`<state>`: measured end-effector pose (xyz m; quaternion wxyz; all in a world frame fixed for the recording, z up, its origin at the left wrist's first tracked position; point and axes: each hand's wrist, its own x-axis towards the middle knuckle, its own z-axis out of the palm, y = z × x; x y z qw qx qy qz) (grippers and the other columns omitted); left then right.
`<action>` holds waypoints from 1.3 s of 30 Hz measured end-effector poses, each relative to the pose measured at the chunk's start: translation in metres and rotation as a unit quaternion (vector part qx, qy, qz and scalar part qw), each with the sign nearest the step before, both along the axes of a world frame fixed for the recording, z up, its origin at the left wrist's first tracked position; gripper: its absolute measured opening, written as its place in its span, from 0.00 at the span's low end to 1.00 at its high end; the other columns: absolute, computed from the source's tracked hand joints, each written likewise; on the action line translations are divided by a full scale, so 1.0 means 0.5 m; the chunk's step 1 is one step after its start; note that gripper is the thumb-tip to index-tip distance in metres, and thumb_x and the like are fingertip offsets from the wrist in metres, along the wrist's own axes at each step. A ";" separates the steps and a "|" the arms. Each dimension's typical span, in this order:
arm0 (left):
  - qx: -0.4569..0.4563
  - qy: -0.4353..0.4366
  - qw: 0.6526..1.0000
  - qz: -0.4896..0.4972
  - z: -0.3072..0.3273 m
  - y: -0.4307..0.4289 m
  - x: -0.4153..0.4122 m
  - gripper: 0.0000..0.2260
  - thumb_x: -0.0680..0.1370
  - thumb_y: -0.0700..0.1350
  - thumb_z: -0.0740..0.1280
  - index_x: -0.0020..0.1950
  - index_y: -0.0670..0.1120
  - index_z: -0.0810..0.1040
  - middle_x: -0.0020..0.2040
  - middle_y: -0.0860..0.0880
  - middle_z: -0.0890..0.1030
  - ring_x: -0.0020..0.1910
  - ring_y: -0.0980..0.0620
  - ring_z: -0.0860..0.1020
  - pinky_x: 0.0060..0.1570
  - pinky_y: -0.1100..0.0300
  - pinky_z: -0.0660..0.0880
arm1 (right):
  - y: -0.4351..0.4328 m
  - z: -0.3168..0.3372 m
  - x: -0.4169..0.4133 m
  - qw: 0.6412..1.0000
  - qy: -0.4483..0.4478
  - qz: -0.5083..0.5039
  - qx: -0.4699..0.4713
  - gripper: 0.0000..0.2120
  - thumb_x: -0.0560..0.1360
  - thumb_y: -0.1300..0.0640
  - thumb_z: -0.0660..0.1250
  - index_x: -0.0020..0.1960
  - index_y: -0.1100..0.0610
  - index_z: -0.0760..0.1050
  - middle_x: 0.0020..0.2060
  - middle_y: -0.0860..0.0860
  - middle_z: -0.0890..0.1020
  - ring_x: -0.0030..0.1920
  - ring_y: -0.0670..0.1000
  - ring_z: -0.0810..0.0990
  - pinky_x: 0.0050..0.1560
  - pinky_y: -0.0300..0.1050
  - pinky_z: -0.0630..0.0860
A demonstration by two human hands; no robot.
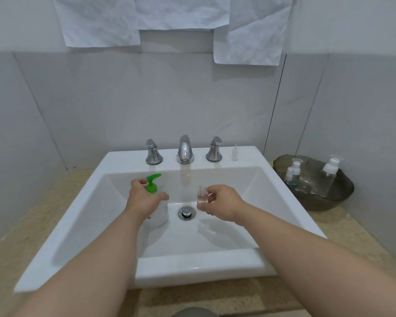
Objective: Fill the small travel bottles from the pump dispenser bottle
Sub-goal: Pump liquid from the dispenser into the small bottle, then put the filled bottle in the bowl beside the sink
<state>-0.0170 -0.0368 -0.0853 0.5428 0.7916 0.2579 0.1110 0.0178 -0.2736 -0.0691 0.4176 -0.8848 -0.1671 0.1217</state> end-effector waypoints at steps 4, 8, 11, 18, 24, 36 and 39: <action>0.050 -0.164 0.983 0.068 0.079 -0.018 -0.011 0.34 0.67 0.53 0.74 0.70 0.47 0.69 0.67 0.47 0.73 0.67 0.44 0.73 0.68 0.42 0.72 | -0.040 0.013 -0.002 1.000 -0.001 -0.027 0.014 0.08 0.75 0.52 0.76 0.51 0.51 0.80 0.38 0.47 0.79 0.38 0.46 0.79 0.36 0.36 0.71; 0.276 -0.331 0.898 0.083 0.183 -0.093 -0.013 0.21 0.71 0.46 0.68 0.64 0.42 0.76 0.59 0.46 0.76 0.60 0.46 0.73 0.64 0.50 0.68 | -0.088 0.010 -0.003 0.998 -0.003 -0.059 0.017 0.07 0.75 0.52 0.76 0.50 0.51 0.80 0.39 0.48 0.79 0.37 0.46 0.78 0.36 0.36 0.72; 0.393 -0.397 0.828 -0.042 0.231 -0.173 0.022 0.15 0.73 0.44 0.67 0.58 0.42 0.79 0.55 0.45 0.79 0.56 0.43 0.76 0.59 0.51 0.69 | -0.115 0.006 -0.003 0.996 -0.011 -0.083 0.018 0.06 0.75 0.52 0.75 0.48 0.53 0.81 0.43 0.51 0.83 0.38 0.48 0.78 0.38 0.38 0.73; 0.550 -0.144 0.753 -0.330 0.257 -0.306 0.138 0.19 0.81 0.45 0.68 0.72 0.51 0.74 0.71 0.49 0.72 0.65 0.45 0.75 0.64 0.51 0.71 | -0.146 -0.015 0.004 0.994 -0.030 -0.103 0.021 0.09 0.76 0.51 0.75 0.50 0.56 0.80 0.51 0.53 0.83 0.41 0.52 0.79 0.40 0.40 0.73; 0.637 -0.011 0.694 -0.337 0.266 -0.333 0.239 0.23 0.82 0.45 0.67 0.77 0.54 0.69 0.75 0.48 0.69 0.69 0.45 0.73 0.67 0.50 0.67 | -0.151 -0.022 0.015 0.990 0.002 -0.113 0.087 0.07 0.76 0.52 0.75 0.51 0.50 0.79 0.39 0.46 0.78 0.39 0.50 0.80 0.44 0.40 0.76; 0.602 0.020 0.735 -0.310 0.222 -0.367 0.315 0.11 0.82 0.39 0.65 0.61 0.48 0.82 0.61 0.47 0.78 0.55 0.43 0.80 0.47 0.54 0.74 | -0.154 -0.037 0.052 0.989 0.004 -0.117 0.090 0.07 0.75 0.53 0.75 0.50 0.48 0.79 0.35 0.48 0.77 0.40 0.52 0.82 0.54 0.50 0.81; 0.477 -0.102 0.829 -0.273 0.252 -0.354 0.293 0.12 0.85 0.45 0.63 0.66 0.47 0.79 0.63 0.45 0.77 0.61 0.43 0.77 0.60 0.52 0.74 | -0.155 -0.041 0.057 0.989 -0.001 -0.124 0.084 0.07 0.75 0.52 0.75 0.48 0.46 0.78 0.37 0.49 0.80 0.45 0.56 0.84 0.53 0.50 0.81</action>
